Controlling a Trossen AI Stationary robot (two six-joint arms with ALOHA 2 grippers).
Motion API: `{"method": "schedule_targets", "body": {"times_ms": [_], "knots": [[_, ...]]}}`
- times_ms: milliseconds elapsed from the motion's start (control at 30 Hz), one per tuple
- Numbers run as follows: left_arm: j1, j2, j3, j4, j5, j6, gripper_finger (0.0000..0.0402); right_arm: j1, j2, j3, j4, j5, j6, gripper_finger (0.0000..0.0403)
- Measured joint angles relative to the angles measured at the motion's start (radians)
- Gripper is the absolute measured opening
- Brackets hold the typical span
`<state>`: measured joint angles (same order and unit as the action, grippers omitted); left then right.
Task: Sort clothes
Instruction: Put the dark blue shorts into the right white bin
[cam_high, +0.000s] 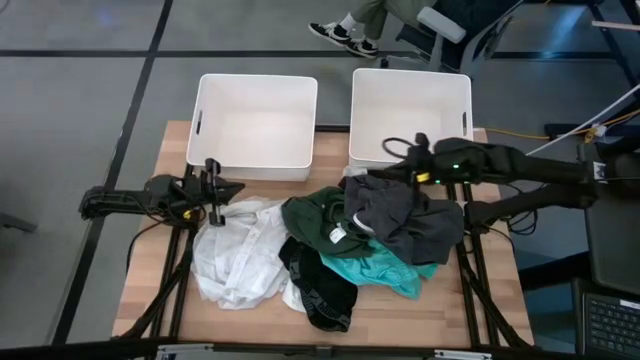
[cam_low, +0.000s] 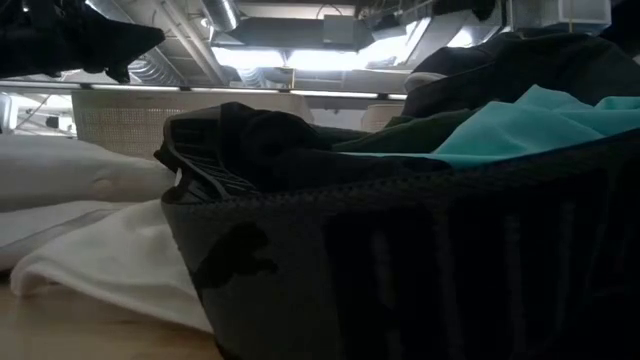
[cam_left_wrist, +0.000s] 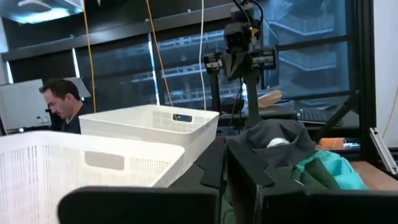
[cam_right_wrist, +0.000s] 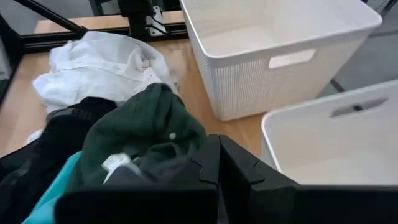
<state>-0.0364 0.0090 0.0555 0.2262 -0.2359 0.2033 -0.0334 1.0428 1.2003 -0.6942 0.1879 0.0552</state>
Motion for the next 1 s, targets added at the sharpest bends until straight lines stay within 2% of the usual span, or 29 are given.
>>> {"method": "schedule_targets", "body": {"times_ms": [100,200,300,467,633,800,933,1000], "knots": [[0.000,0.000,0.000,0.004,-0.001,0.025,0.0008,0.000,0.034,0.000,0.021,0.004,-0.007,0.0016],[0.000,0.000,0.000,0.004,-0.001,0.025,0.0008,0.001,0.039,0.000,0.013,-0.007,-0.001,0.0054],[0.000,0.000,0.000,0.004,-0.001,0.013,0.0008,0.001,0.038,0.002,0.002,-0.017,0.022,0.0117],[0.000,0.000,0.000,-0.004,-0.001,-0.022,0.0008,0.001,0.035,0.051,-0.153,-0.031,0.081,0.0240],[0.000,0.000,0.000,-0.005,-0.001,-0.043,0.0008,0.001,0.035,0.061,-0.261,-0.140,0.216,0.0334],[0.000,0.000,0.000,-0.005,-0.001,-0.031,0.0008,0.021,0.043,0.061,-0.341,-0.256,0.373,0.0376],[0.000,0.000,0.000,-0.006,0.000,-0.031,0.0008,0.110,0.066,0.061,-0.347,-0.217,0.420,0.0380],[0.000,0.000,0.000,-0.006,0.000,-0.031,0.0008,0.159,0.086,0.061,-0.345,-0.165,0.439,0.0377]]}}
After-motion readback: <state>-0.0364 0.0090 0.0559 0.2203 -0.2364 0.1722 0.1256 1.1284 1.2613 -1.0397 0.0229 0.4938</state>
